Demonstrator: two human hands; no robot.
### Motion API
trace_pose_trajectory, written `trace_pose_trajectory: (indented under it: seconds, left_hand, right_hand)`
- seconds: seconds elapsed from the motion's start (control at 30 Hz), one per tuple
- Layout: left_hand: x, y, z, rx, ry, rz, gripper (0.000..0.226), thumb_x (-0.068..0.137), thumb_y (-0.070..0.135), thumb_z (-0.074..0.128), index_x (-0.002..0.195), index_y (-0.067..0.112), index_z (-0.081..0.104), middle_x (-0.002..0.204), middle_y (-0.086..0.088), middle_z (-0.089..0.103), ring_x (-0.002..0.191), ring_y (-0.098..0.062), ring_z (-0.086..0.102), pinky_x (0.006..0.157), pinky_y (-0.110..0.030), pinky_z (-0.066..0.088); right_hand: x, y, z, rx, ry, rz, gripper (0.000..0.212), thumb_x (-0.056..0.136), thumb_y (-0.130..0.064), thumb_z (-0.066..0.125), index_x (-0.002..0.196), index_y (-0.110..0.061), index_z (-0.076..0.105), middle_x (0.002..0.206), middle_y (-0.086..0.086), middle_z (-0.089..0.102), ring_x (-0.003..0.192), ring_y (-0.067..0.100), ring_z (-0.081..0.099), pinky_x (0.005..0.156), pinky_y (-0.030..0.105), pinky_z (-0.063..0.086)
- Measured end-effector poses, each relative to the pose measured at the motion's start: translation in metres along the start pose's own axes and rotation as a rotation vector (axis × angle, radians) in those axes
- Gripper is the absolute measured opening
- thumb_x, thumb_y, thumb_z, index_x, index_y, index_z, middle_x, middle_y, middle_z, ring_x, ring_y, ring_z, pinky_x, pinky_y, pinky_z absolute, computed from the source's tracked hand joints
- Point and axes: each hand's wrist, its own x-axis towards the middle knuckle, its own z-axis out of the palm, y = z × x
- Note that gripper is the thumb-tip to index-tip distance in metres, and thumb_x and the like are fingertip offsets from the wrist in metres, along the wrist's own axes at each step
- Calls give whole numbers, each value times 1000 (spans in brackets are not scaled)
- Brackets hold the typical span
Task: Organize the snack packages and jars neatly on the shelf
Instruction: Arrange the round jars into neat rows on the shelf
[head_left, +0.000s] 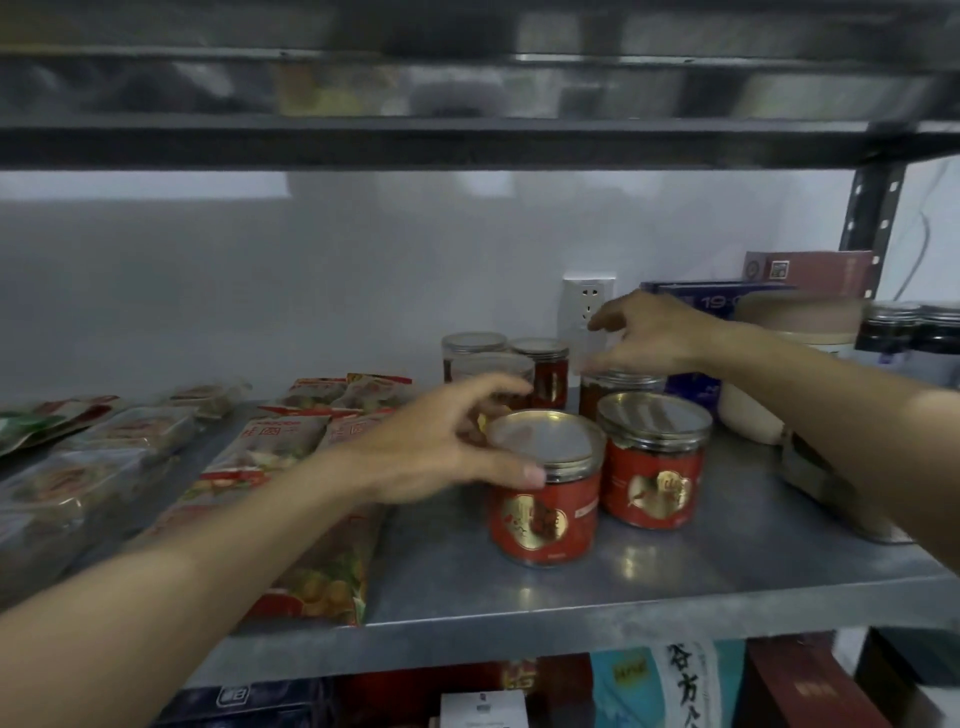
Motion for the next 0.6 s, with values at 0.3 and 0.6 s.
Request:
trace_pose_trajectory:
  seconds: [0.3, 0.6]
  left_hand:
    - [10, 7, 36, -62, 92, 46, 66, 66, 28, 87, 125, 29, 56, 119, 14, 63, 108, 3, 59, 92, -25, 53]
    - [46, 16, 61, -62, 97, 22, 69, 64, 35, 87, 125, 30, 54, 120, 14, 61, 111, -3, 58, 96, -31, 52]
  right_hand:
    - [0, 18, 6, 122, -65, 157, 79, 70, -39, 83, 137, -14, 49, 142, 8, 45, 121, 26, 49, 79, 30, 48]
    - [-2, 20, -6, 195, 154, 55, 86, 60, -44, 88, 134, -18, 52, 134, 4, 53, 120, 22, 52, 87, 27, 47]
